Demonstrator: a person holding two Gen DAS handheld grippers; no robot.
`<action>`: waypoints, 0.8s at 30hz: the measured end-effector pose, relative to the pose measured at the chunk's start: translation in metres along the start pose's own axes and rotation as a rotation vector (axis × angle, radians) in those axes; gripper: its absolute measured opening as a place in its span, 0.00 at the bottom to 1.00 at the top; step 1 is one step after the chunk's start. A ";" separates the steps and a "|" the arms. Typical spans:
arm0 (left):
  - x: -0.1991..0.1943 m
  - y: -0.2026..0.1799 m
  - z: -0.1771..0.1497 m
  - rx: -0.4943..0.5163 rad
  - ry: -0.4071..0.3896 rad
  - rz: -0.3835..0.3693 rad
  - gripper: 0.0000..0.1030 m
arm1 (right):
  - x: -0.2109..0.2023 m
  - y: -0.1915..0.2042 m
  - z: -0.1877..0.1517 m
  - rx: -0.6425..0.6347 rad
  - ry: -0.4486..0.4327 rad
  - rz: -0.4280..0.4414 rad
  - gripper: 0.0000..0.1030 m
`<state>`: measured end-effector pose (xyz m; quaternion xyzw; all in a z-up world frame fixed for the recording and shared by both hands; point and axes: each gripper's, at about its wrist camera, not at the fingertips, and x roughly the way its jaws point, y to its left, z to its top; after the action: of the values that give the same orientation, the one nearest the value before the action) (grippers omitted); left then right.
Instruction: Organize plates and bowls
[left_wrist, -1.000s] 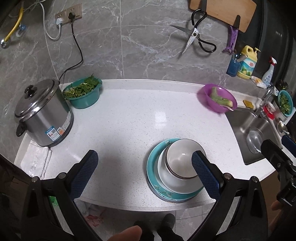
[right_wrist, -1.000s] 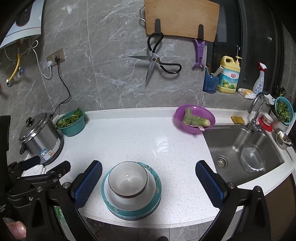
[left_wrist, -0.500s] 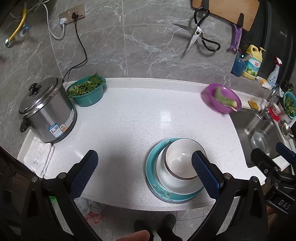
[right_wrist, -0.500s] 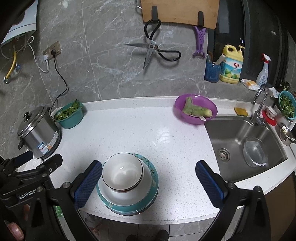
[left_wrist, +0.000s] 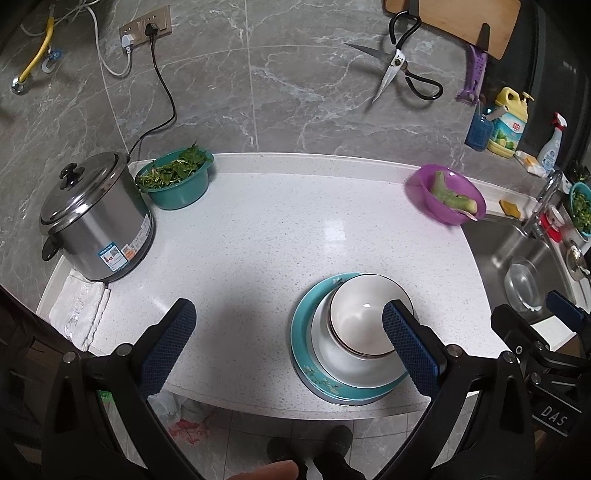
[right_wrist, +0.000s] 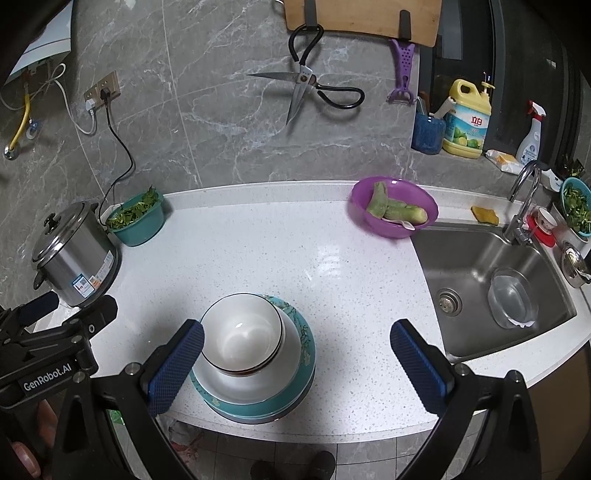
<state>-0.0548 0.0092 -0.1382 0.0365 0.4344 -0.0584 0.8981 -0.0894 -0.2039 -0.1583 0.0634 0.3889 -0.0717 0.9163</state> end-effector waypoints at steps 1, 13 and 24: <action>0.000 0.000 0.000 0.001 0.000 0.000 1.00 | -0.001 0.001 0.000 0.003 0.001 -0.001 1.00; -0.001 -0.003 -0.003 0.011 -0.005 0.002 1.00 | 0.004 -0.004 0.003 -0.002 0.016 -0.006 1.00; 0.000 -0.004 -0.003 0.015 -0.002 0.003 1.00 | 0.008 -0.004 0.005 -0.003 0.032 -0.016 1.00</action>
<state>-0.0575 0.0056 -0.1405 0.0440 0.4330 -0.0604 0.8983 -0.0813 -0.2094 -0.1609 0.0598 0.4042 -0.0776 0.9094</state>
